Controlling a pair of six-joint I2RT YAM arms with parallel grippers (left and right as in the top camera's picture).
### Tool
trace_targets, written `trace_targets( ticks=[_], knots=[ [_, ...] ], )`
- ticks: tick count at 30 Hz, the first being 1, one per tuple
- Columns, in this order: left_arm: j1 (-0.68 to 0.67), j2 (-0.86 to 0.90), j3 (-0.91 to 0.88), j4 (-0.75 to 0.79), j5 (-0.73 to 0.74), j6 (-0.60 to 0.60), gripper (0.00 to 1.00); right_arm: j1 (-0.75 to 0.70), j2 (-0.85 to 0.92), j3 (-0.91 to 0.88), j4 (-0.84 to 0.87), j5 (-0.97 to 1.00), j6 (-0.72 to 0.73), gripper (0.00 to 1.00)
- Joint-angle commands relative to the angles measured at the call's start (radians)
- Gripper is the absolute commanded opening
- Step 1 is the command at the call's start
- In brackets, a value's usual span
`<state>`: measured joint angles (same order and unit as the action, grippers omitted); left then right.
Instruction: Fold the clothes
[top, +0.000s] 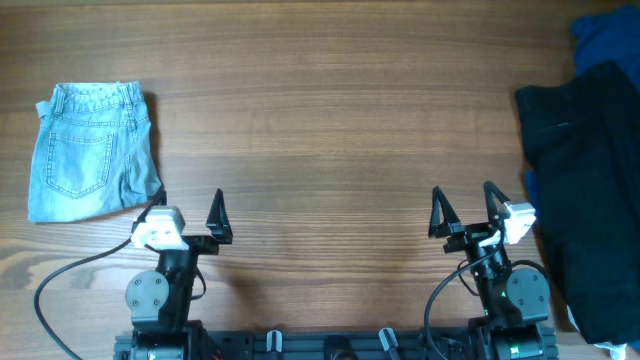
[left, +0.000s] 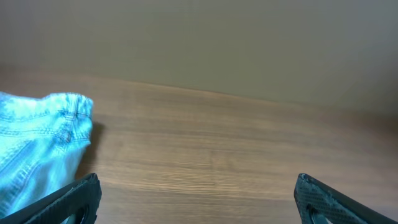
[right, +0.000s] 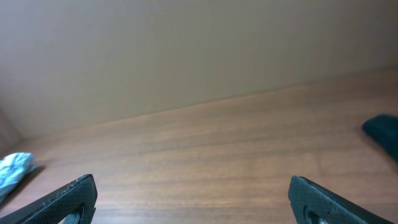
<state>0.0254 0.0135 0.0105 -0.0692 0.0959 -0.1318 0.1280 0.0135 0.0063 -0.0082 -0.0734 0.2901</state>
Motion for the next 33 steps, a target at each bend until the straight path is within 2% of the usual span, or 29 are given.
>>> trace_targets(
  ticks=[1, 5, 11, 20, 24, 29, 33],
  knots=[
    [-0.005, -0.005, 0.045, -0.080, 0.036, -0.181, 1.00, -0.005, -0.005, 0.041, -0.044, -0.039, 0.048, 1.00],
    [-0.005, 0.032, 0.144, -0.192, 0.119, -0.198, 1.00, -0.005, 0.024, 0.127, -0.108, -0.038, -0.005, 1.00],
    [-0.005, 0.164, 0.354, -0.306, 0.125, -0.192, 1.00, -0.005, 0.162, 0.329, -0.235, 0.006, -0.007, 1.00],
    [-0.005, 0.539, 0.692, -0.562, 0.124, -0.186, 1.00, -0.005, 0.635, 0.733, -0.520, 0.014, -0.209, 1.00],
    [-0.005, 0.698, 0.830, -0.698, 0.124, -0.187, 1.00, -0.005, 0.852, 0.894, -0.631, -0.013, -0.238, 1.00],
    [-0.005, 0.786, 0.880, -0.748, 0.124, -0.187, 1.00, -0.005, 1.008, 0.970, -0.601, 0.002, -0.256, 1.00],
    [-0.005, 0.804, 0.880, -0.747, 0.122, -0.187, 1.00, -0.014, 1.111, 0.970, -0.464, 0.230, -0.214, 1.00]
  ],
)
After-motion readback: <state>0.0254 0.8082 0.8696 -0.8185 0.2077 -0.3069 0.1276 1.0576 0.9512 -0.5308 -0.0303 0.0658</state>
